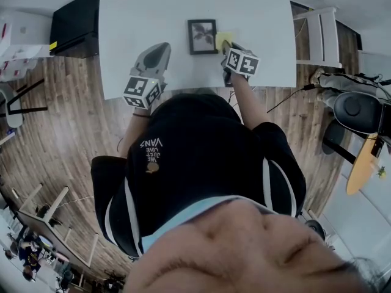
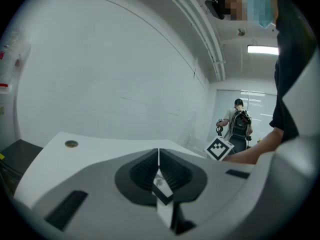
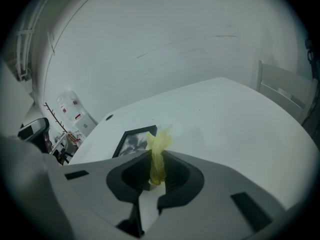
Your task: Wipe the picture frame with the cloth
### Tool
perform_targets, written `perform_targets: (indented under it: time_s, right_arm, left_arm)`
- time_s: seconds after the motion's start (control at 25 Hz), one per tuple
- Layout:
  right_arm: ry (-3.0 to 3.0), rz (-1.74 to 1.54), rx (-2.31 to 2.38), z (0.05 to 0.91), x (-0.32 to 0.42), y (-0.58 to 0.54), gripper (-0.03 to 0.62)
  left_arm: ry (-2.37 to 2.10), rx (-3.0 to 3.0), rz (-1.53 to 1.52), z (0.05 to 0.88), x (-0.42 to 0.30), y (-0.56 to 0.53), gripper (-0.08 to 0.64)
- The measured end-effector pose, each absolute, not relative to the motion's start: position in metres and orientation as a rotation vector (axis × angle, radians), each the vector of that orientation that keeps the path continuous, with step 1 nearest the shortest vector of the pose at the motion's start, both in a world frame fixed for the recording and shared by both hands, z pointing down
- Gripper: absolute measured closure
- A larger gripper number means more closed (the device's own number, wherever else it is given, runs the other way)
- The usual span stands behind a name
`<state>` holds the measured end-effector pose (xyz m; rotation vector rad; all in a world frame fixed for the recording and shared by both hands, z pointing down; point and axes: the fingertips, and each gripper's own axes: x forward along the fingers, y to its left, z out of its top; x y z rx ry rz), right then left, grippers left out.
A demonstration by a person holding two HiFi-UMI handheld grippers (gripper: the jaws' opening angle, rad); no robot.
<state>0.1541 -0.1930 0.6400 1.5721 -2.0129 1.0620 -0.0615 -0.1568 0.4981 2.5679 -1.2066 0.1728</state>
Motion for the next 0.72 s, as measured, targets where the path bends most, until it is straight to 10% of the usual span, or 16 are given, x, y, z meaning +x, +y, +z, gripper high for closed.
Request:
perform_targets:
  time_s: [0.72]
  right_arm:
    - [-2.216, 1.134, 1.323, 0.63, 0.04, -0.179, 0.546]
  left_arm:
    - [-1.313, 2.504, 0.192, 0.502, -0.103, -0.137, 0.543]
